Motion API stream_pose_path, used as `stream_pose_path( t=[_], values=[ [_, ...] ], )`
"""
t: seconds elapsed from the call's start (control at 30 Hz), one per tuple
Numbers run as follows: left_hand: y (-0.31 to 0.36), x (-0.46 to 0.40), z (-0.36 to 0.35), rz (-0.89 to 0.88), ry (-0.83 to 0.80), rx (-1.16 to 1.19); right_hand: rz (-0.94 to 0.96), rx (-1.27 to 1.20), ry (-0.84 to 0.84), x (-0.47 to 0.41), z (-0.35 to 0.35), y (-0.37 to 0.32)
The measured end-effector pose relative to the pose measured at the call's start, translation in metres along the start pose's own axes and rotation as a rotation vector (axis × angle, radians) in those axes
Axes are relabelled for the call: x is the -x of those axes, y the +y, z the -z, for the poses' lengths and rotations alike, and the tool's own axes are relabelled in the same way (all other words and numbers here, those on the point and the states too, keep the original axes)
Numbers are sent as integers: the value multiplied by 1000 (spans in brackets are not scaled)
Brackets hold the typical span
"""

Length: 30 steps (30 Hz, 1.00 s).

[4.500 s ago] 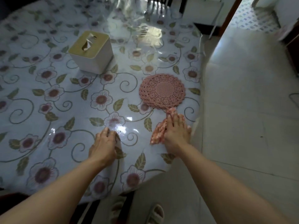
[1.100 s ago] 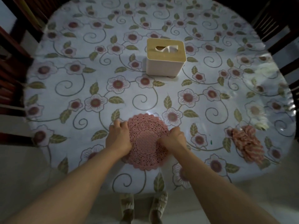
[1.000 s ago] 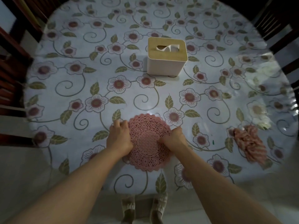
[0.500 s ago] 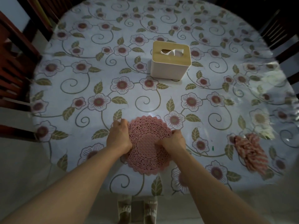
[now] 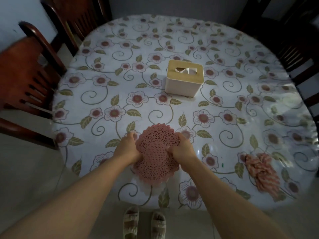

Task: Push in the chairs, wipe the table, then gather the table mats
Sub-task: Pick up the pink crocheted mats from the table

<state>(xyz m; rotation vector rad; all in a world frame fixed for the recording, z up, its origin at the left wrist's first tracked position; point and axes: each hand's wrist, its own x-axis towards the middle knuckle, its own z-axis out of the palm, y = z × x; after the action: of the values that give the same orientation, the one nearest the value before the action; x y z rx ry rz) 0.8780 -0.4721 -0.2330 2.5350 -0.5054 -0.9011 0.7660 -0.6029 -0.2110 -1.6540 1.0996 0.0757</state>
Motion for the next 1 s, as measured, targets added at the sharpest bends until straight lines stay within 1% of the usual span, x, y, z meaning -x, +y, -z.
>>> stream_pose_path(
  t=[0.1,0.23,0.27,0.33,0.37,0.43,0.5,0.57,0.63,0.7,0.77,0.83,0.9,1.0],
  values=[
    [10,11,28,162,-17,316,51,-122,-53,10,11,-23],
    [17,26,67,272,15,587,118,-254,-101,19,23,-54],
    [18,32,77,283,19,699,139,-295,-129,22,25,-63],
    [21,45,95,283,-10,918,159,-421,-224,23,31,-76],
    [21,53,104,279,-12,976,159,-497,-288,24,33,-83],
    [20,65,119,264,-5,1017,165,-607,-409,26,36,-97],
    [17,76,131,242,-37,1102,184,-658,-502,30,33,-112],
    [14,84,142,181,-76,1271,204,-671,-559,34,26,-126],
    [10,88,152,137,-42,1400,220,-648,-588,38,18,-138],
    [3,90,166,112,1,1463,238,-578,-566,39,8,-150],
    [-5,92,179,93,4,1514,267,-469,-462,38,-4,-160],
    [-14,92,190,44,-37,1549,303,-360,-312,37,-18,-169],
    [-24,91,204,-25,-114,1564,352,-289,-184,35,-33,-179],
    [-44,82,230,-79,-201,1518,421,-227,-91,38,-60,-202]
  ],
)
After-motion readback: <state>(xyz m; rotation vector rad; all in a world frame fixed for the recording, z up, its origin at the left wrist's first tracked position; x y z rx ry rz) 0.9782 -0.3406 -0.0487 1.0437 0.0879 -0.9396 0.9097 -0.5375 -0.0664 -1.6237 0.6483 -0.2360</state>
